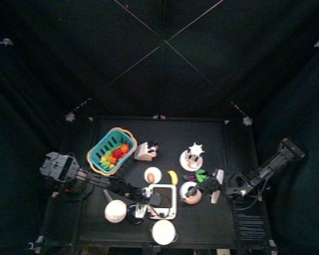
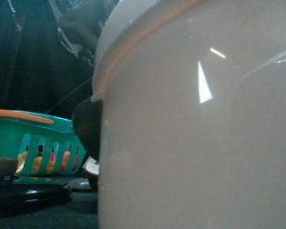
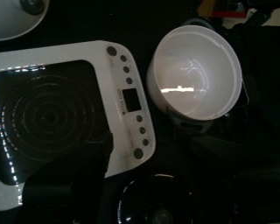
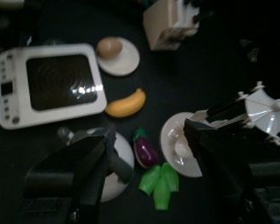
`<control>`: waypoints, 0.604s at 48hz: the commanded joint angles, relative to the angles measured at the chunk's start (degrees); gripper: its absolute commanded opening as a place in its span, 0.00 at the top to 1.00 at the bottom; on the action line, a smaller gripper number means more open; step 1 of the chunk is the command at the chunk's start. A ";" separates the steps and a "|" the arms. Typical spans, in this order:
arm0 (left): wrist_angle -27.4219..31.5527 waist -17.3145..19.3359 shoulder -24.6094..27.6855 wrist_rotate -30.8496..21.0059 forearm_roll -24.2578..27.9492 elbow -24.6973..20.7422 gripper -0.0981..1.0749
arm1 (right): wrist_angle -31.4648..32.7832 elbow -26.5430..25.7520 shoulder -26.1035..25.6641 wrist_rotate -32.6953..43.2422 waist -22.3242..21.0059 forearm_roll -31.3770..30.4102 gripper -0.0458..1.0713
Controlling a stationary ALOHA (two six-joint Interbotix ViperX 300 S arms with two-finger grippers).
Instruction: Grab pot
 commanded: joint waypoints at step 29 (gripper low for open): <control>0.44 -2.90 8.61 0.35 -6.42 -10.28 0.14 | -4.66 3.08 7.65 10.99 -1.41 -4.66 0.11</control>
